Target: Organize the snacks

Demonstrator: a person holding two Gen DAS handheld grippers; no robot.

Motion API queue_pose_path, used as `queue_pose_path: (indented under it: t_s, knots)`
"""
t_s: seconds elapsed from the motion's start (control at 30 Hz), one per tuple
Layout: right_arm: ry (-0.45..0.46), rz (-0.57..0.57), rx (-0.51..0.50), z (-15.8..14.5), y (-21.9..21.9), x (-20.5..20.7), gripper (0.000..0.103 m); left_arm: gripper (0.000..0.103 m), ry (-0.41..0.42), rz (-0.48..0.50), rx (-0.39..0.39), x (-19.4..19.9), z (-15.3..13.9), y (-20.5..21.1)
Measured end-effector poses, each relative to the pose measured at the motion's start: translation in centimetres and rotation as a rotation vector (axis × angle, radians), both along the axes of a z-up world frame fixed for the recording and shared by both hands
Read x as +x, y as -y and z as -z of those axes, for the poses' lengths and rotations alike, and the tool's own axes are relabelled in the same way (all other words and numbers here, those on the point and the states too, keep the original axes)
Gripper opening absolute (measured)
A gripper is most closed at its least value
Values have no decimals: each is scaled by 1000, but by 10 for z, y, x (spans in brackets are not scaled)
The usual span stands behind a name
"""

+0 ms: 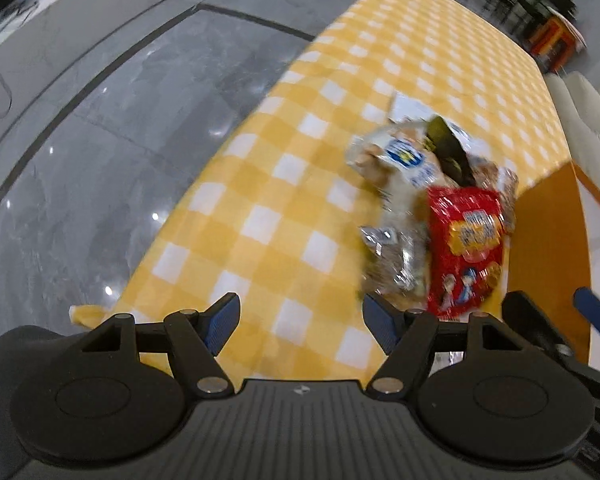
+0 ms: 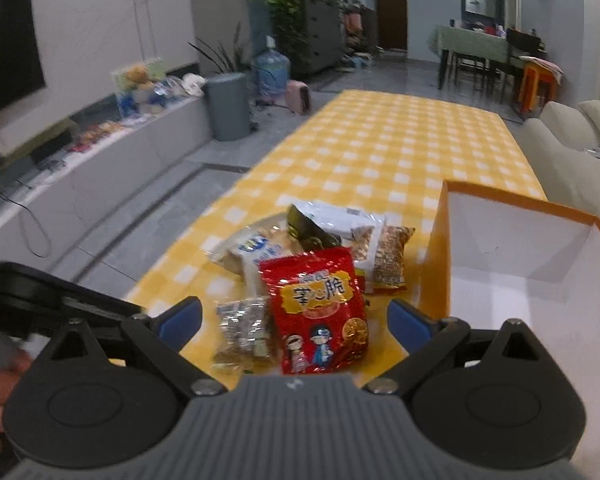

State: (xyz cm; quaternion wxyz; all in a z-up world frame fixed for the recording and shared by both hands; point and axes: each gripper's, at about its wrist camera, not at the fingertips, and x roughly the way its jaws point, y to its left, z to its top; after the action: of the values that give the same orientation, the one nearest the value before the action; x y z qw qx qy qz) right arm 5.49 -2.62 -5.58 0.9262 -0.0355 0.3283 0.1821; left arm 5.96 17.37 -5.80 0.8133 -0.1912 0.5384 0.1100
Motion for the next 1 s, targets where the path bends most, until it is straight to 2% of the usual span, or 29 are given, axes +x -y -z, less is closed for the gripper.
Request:
queue_pose_path:
  t_s: [0.17, 0.27, 0.3, 0.43, 0.5, 0.57, 0.67, 0.77, 0.87, 0.9, 0.93, 1.0]
  knots:
    - [-16, 14, -125, 26, -17, 33, 97, 82, -1, -46, -51, 1, -1, -18]
    - [-36, 21, -158, 41, -22, 51, 97, 82, -12, -57, -67, 2, 1, -22]
    - [-17, 11, -189, 44, -26, 54, 97, 82, -27, -63, -82, 2, 3, -23]
    - [-53, 10, -365, 57, -47, 70, 99, 82, -41, -68, -124, 4, 5, -23]
    - [-56, 18, -407, 62, -51, 76, 100, 82, -43, -67, -125, 5, 6, -21]
    - [-48, 1, -421, 64, -53, 80, 100, 82, -51, -68, -130, 6, 6, -20]
    - [-94, -59, -417, 64, -58, 86, 99, 82, -69, -64, -153, 7, 10, -19]
    - [-94, -85, -457, 68, -65, 87, 99, 82, -73, -73, -165, 8, 11, -20]
    - [-193, -45, -410, 78, -60, 103, 92, 82, -76, -80, -161, 7, 11, -21]
    - [-214, -36, -388, 80, -58, 107, 86, 82, -76, -83, -160, 6, 10, -21]
    - [-225, -35, -364, 82, -55, 110, 79, 82, -75, -84, -159, 7, 10, -21]
    - [-238, -22, -339, 86, -53, 113, 76, 82, -77, -84, -159, 7, 11, -21]
